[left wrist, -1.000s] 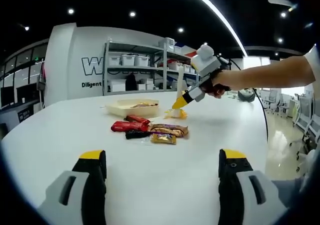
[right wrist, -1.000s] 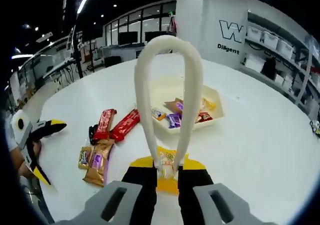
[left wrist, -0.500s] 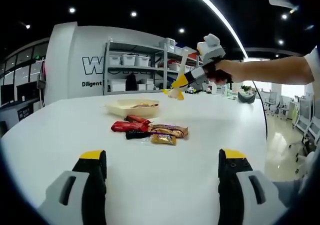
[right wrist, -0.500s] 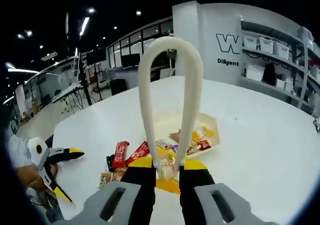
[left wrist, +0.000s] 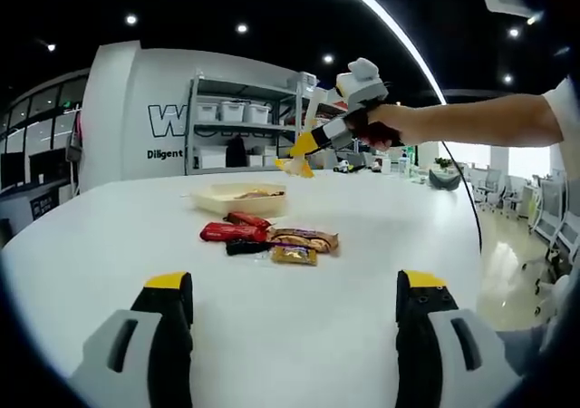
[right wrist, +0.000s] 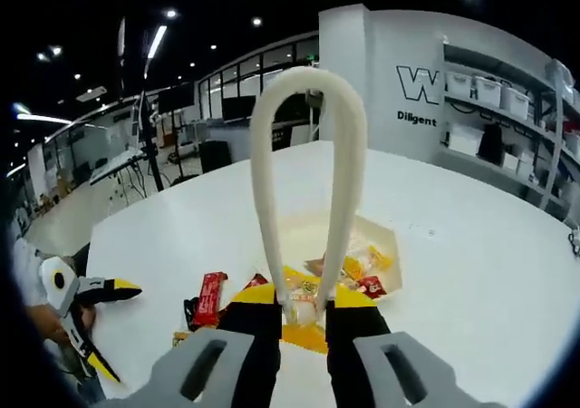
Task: Place the target food into the container with the food tongs after gripping and lifting it, then release it inside without dropping or visibly crushing the food.
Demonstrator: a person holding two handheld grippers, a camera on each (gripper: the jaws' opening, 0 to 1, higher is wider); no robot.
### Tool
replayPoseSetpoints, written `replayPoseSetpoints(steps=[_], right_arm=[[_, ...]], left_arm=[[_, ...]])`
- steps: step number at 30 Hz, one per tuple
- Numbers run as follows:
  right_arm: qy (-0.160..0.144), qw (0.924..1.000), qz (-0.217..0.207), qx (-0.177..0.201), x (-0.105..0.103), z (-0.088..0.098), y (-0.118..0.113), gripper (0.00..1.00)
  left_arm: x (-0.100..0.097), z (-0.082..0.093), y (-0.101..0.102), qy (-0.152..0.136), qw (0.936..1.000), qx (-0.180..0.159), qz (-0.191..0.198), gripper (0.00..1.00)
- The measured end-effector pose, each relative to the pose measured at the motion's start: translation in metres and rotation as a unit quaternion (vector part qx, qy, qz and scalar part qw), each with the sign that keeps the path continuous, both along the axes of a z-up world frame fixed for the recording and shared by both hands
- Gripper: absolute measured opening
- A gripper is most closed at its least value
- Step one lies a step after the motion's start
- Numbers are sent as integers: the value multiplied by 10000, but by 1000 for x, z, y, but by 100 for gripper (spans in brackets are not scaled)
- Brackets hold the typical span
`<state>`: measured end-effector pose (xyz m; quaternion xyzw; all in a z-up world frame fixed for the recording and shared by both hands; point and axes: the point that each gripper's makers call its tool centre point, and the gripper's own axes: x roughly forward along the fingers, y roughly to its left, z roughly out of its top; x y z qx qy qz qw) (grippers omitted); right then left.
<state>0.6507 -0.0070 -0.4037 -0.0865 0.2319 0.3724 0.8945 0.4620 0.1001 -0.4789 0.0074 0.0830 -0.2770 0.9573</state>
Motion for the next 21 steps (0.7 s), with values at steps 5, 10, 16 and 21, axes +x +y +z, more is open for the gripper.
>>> replayPoseSetpoints(steps=[5, 10, 16, 21], right_arm=[[43, 10000, -51, -51, 12, -12, 7, 12], [66, 9998, -33, -186, 28, -25, 13, 12], [113, 9997, -64, -217, 42, -35, 20, 13], [97, 9995, -32, -285, 44, -42, 24, 13]], left_arm=[[0, 2, 0, -20, 10000, -41, -7, 92], [0, -1, -1, 35, 10000, 18, -19, 94], [-1, 1, -2, -9, 10000, -19, -48, 94], [0, 1, -2, -17, 10000, -28, -57, 94]])
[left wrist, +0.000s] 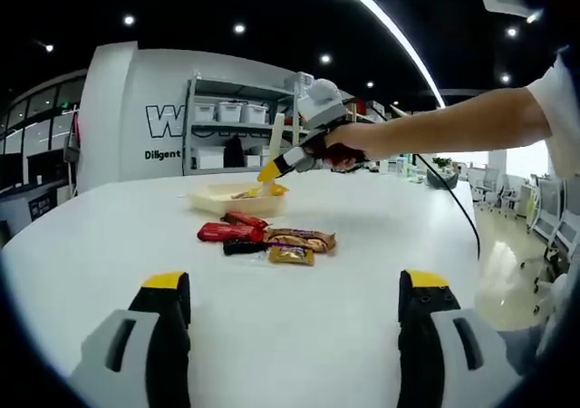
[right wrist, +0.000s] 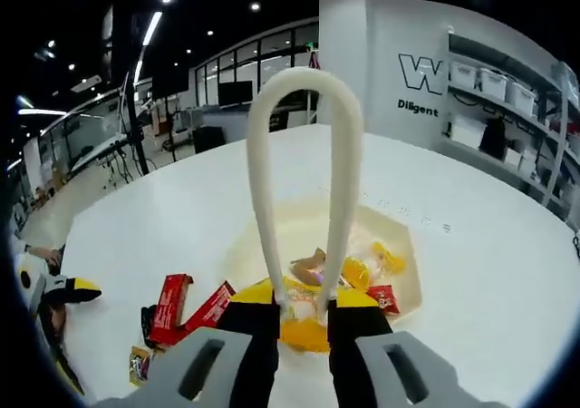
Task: Place the target food into the container with the food tongs after gripping and lifting it, then release it inside without dropping or visibly crushing the food.
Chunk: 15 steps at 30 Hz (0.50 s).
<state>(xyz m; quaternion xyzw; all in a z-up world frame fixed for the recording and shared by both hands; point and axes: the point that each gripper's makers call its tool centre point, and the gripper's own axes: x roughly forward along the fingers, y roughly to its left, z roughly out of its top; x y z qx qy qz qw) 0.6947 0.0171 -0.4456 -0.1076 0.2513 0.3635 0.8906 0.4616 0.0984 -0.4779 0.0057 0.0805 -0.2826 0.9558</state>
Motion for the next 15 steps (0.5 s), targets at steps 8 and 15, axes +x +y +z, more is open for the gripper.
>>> replayPoseSetpoints(steps=[8, 15], right_arm=[[30, 10000, -71, 44, 7, -7, 6, 14], [-97, 9996, -213, -126, 12, -14, 1, 17]], left_arm=[[0, -1, -1, 11, 10000, 38, -33, 94], [0, -2, -1, -5, 10000, 63, -27, 94]])
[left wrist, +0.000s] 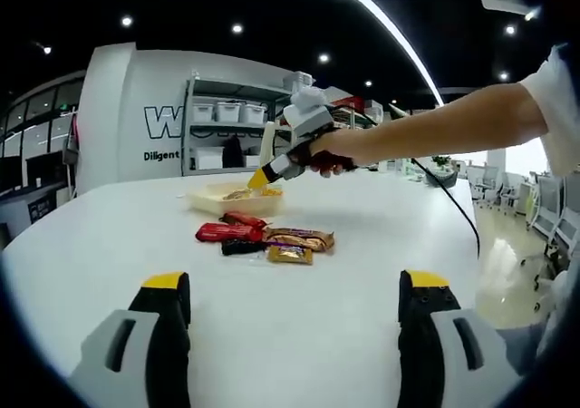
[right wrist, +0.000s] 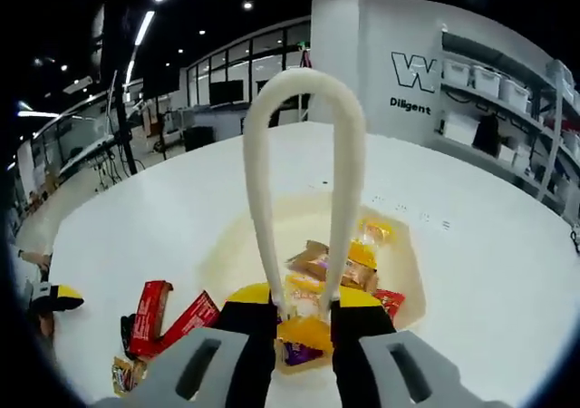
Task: Place the target food into the container with the food tongs after gripping and lifting it, then release it inside without dropping or visibly crushing the food.
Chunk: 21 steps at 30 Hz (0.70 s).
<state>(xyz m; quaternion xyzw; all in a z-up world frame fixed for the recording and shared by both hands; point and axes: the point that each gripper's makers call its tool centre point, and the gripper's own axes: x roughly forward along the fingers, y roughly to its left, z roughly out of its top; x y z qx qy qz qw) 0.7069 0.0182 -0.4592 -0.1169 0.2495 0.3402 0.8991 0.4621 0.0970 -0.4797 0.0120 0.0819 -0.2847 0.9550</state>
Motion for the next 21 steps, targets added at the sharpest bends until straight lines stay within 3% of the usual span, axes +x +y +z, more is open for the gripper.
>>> replayPoseSetpoints(steps=[13, 21], right_arm=[[-182, 9996, -92, 215, 2, 23, -13, 19], [-119, 9991, 64, 401, -23, 34, -5, 19]], left_arm=[[1, 1, 0, -14, 10000, -51, 8, 95], [1, 1, 0, -19, 10000, -61, 2, 94]])
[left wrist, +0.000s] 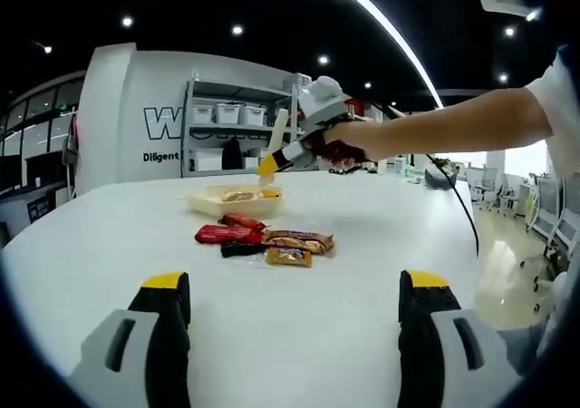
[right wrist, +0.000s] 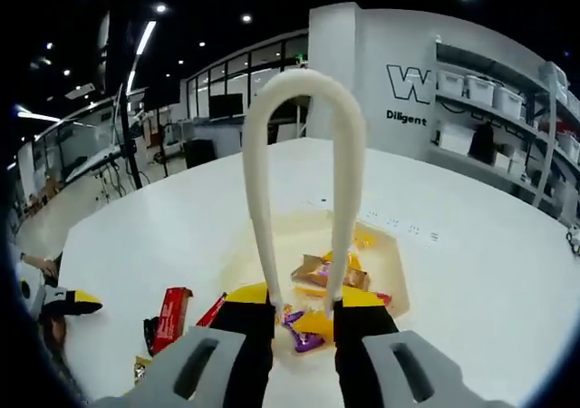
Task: Place the target food into the container with the food tongs after gripping and lifting it, then release it inside without dropping or visibly crushing the food.
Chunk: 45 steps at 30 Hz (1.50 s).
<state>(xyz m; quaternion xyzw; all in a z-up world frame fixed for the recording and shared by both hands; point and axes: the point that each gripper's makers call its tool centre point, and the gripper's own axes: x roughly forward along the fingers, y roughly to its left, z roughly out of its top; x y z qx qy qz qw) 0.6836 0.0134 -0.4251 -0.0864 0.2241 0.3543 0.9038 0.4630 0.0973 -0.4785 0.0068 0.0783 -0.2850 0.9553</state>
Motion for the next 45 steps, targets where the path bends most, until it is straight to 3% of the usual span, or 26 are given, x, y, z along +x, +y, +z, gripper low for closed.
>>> replayPoseSetpoints(steps=[13, 16, 26, 40, 45], right_arm=[[-3, 9994, 270, 228, -42, 11, 0, 20], [124, 9989, 314, 310, -53, 9, 1, 20], [172, 9977, 634, 158, -86, 2, 6, 20], [634, 9922, 1077, -42, -122, -34, 23, 21], [740, 9908, 1130, -2, -126, -36, 26, 21]], left_arm=[[0, -1, 1, 30, 10000, 5, 44, 94], [0, -2, 2, 52, 10000, 1, 41, 94], [0, -1, 2, 63, 10000, -10, 52, 93], [1, -1, 3, 65, 10000, -8, 65, 93], [1, -1, 3, 69, 9999, -28, 78, 93]])
